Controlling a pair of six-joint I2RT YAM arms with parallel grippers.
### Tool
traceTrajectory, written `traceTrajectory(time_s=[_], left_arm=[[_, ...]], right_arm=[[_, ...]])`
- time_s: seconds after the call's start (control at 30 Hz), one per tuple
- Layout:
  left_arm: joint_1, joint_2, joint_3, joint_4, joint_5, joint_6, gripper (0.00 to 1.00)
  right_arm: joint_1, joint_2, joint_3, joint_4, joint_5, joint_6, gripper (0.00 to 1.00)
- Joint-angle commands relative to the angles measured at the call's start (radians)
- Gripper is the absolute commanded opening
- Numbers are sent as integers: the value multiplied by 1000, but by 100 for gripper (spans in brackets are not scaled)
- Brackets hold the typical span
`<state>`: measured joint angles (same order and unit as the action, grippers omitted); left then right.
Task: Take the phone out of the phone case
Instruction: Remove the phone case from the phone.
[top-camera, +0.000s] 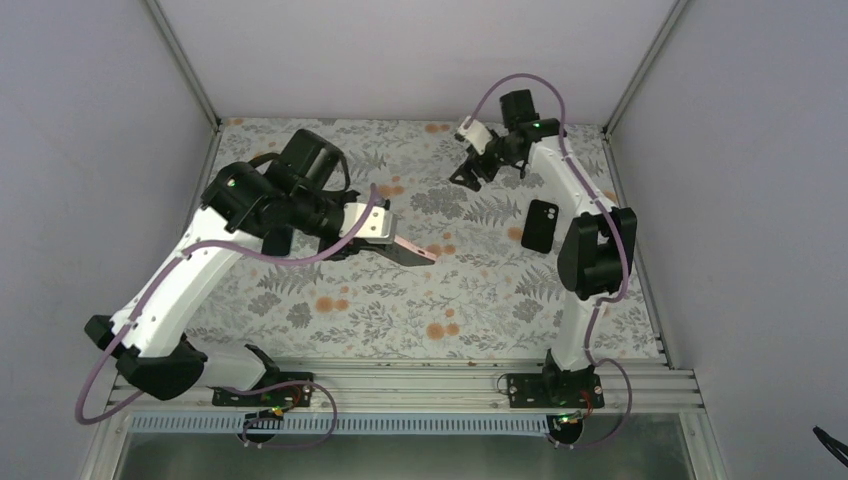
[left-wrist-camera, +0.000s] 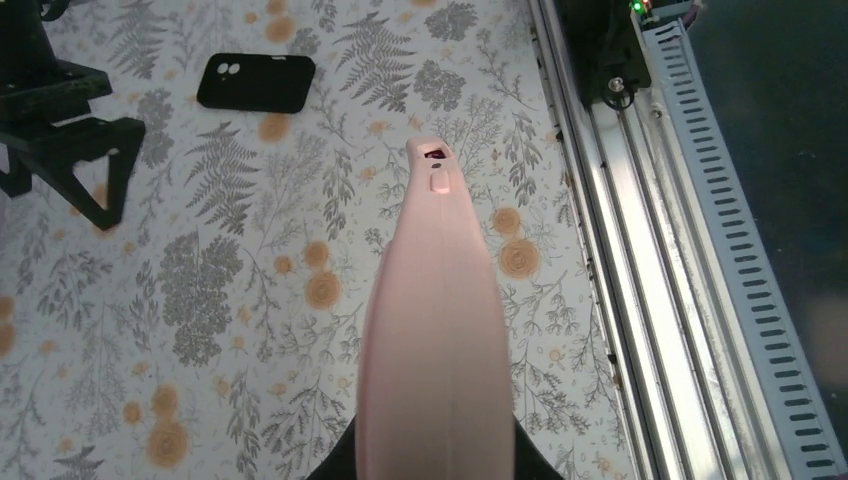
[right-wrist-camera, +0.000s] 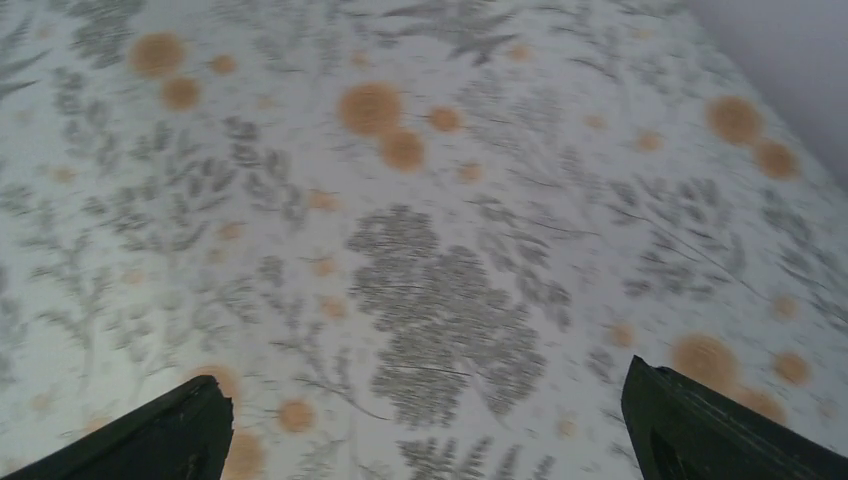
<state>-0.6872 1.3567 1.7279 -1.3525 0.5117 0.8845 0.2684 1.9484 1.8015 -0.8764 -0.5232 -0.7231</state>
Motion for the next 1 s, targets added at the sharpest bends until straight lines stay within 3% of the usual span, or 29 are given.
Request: traceTrajectory(time_s=[0.0,0.2,0.47,0.67,0.97], left_arm=[[7,-30,10,-5,52,19,2],[9,-15,-15,42,-24,10,2],[21,23,-33,200,-113,-26,2],[23,70,11,202,-77,-25,2],[23,86,30,207,-31,-38,2]], right_arm=[[-57,30,68,10,-15,22,100],[-39,-105,-103,-39,-109,-111,100],[145,-413,-393,-22,-71,-137,100],[182,-517,-459,41,-93,-80,100],[204,-499,-453,47,-96,-77,98]])
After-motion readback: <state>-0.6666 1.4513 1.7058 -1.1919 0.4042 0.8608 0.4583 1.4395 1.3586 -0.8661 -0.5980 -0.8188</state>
